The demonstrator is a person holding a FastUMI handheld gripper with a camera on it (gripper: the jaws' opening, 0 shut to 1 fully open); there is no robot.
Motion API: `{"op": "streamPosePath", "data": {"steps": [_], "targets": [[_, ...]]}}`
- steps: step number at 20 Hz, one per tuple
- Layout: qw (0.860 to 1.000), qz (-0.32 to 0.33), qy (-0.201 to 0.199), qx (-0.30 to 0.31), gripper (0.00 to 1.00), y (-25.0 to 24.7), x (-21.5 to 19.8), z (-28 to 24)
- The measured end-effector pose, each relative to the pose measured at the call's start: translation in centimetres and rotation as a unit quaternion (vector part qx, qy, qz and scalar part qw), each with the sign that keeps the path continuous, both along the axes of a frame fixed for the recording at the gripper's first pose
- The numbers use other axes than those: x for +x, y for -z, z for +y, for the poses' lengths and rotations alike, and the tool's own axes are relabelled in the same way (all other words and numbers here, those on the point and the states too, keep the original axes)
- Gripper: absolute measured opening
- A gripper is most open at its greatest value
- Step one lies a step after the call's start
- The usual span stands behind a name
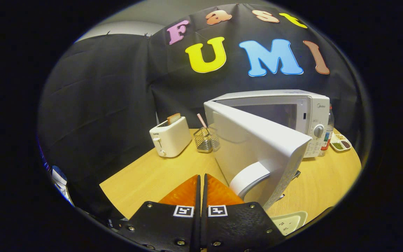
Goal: Open the microwave, put the food inside, and close the microwave door.
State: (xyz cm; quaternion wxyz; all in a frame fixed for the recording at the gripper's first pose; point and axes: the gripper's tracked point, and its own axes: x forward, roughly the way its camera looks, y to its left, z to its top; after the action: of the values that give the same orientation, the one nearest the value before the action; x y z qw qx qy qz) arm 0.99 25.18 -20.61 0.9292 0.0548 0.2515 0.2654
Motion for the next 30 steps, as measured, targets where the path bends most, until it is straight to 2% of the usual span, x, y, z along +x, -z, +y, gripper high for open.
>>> {"op": "streamPosePath", "data": {"steps": [20,27,30], "targets": [[0.993,-0.009,0.119,-0.016,0.01,1.2,12.9,-9.9],[0.988,-0.007,0.150,-0.018,0.01,2.0,17.5,-12.4],[0.988,-0.007,0.151,-0.017,0.01,2.1,19.0,-12.7]]}}
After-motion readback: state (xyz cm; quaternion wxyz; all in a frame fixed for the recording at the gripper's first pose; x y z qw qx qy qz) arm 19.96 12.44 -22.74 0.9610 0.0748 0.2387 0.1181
